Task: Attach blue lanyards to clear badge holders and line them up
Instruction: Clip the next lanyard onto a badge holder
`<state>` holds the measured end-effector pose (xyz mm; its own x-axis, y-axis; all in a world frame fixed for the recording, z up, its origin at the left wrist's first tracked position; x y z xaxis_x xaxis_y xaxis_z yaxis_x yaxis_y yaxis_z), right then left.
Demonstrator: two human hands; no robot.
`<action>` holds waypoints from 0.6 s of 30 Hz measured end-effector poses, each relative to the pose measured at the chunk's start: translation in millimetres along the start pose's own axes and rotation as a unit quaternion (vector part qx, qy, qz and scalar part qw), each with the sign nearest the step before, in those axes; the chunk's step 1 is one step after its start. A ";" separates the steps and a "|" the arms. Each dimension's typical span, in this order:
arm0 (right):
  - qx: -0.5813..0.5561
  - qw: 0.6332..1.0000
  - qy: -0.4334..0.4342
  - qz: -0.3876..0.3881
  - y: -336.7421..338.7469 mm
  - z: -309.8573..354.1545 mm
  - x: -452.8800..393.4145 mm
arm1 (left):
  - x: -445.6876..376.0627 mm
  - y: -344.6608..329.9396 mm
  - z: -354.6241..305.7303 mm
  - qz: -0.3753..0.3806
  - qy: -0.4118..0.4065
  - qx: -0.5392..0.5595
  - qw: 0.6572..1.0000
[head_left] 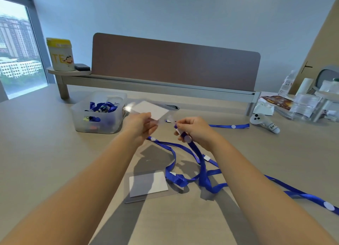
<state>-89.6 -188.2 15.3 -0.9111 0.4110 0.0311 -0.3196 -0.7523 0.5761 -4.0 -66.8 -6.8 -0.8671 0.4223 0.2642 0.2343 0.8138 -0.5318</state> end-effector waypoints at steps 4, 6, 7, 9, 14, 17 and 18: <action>0.025 0.992 -0.015 -0.120 10.3 -7.9 -1.8 | 1.2 -8.9 -23.7 -0.014 -0.071 -0.059 0.996; -0.058 0.993 -0.019 -0.100 0.2 -6.8 -0.8 | 2.7 -15.5 -31.0 -0.002 -0.088 -0.068 0.994; -0.109 0.992 -0.031 -0.063 -11.3 -6.8 0.7 | 3.3 -19.6 -33.4 0.004 -0.091 -0.065 0.994; -0.201 0.977 -0.067 0.026 -38.4 -6.9 5.7 | 8.0 -30.8 -36.3 0.023 -0.088 -0.053 0.994; -0.480 0.871 -0.079 0.068 -65.3 -5.0 -0.7 | 15.7 -47.1 -41.5 0.066 -0.086 -0.005 0.994; -0.584 0.810 -0.052 -0.025 -44.9 -7.0 -6.5 | 7.7 -30.4 -46.0 0.020 -0.089 0.008 0.996; -0.600 0.796 -0.053 -0.061 -36.2 -9.6 -6.6 | 4.0 -23.6 -46.3 0.002 -0.087 0.007 0.996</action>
<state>-74.5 -168.7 -13.6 -0.8479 0.5115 0.1393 -0.4795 -0.6280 -0.6130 7.4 -65.9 44.1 -0.9295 0.3495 0.1182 0.2340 0.8060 -0.5437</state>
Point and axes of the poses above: each hand's wrist, its own x-axis away from the middle knuckle, its own y-axis out of the back of the hand, z = x × y, the point moved 8 cm from there along -x, towards the middle knuckle, and after that the axes turned 9 degrees about x, right-handed, at the moved point
